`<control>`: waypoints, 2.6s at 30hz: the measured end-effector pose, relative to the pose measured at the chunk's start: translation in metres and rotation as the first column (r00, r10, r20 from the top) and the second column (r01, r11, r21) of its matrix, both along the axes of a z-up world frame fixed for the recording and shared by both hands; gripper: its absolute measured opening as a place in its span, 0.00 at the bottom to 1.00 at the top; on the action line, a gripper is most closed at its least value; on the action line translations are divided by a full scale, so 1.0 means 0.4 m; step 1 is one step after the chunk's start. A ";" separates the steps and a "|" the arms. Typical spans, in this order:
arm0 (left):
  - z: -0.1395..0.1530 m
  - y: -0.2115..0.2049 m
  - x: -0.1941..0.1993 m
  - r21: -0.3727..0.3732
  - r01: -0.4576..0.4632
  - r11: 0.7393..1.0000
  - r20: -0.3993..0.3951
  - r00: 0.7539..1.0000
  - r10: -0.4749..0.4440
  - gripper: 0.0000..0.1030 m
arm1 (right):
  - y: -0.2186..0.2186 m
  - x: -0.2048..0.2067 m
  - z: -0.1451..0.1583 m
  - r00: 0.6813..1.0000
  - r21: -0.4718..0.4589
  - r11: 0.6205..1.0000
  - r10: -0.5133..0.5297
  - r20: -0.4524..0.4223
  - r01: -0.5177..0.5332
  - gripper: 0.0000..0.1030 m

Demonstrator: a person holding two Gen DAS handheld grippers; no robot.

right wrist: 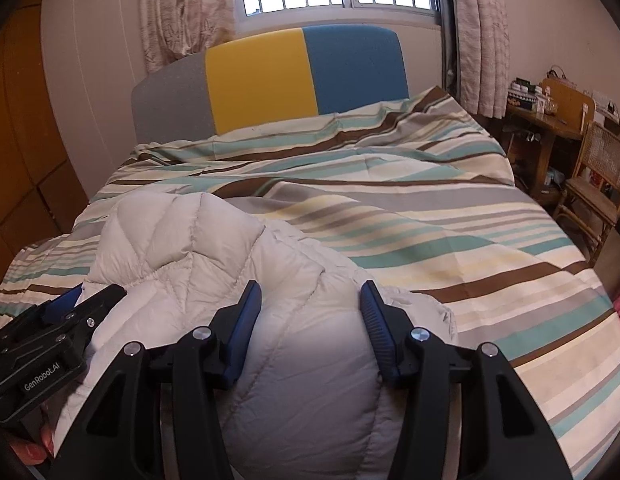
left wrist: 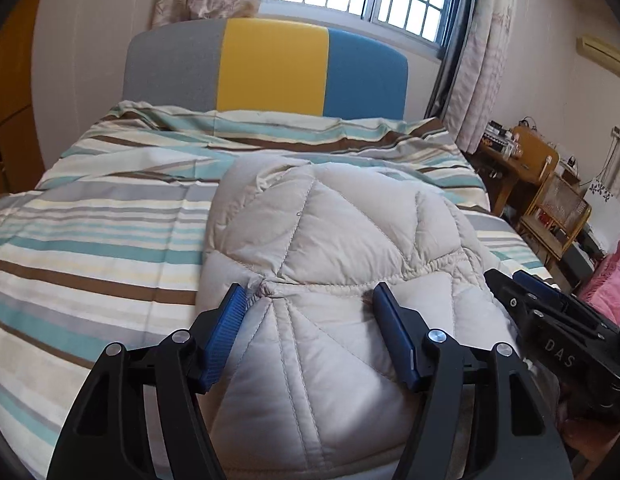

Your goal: Fold large clothes

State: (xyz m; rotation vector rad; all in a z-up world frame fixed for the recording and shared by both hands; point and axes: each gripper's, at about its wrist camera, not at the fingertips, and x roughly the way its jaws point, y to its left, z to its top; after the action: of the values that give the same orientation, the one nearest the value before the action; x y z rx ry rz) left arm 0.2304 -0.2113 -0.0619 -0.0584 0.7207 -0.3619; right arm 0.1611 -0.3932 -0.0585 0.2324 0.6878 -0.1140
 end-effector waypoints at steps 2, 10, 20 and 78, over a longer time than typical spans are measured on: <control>-0.016 -0.008 0.010 0.009 -0.007 1.000 0.000 1.000 0.007 0.65 | -0.005 0.010 -0.016 1.000 0.016 1.000 0.006 -0.014 -0.006 0.50; -0.070 -0.024 0.033 0.066 -0.016 0.998 0.031 0.999 0.014 0.66 | -0.005 0.055 -0.079 0.998 0.027 1.000 0.003 -0.068 -0.001 0.51; -0.076 -0.036 0.044 0.105 -0.032 0.994 0.021 0.999 0.030 0.70 | -0.007 0.072 -0.102 0.998 0.006 1.000 -0.005 -0.067 0.005 0.51; -0.079 -0.154 0.091 0.302 0.027 0.953 0.009 0.999 -0.031 0.97 | -0.022 -0.157 -0.080 0.987 0.089 0.986 -0.146 0.067 0.139 0.64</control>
State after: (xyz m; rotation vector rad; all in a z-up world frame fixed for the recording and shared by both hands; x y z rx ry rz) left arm 0.2667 -0.2727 -0.0934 0.2441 0.7573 -0.2764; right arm 0.0983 -0.4019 -0.0904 0.3652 0.6029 -0.2128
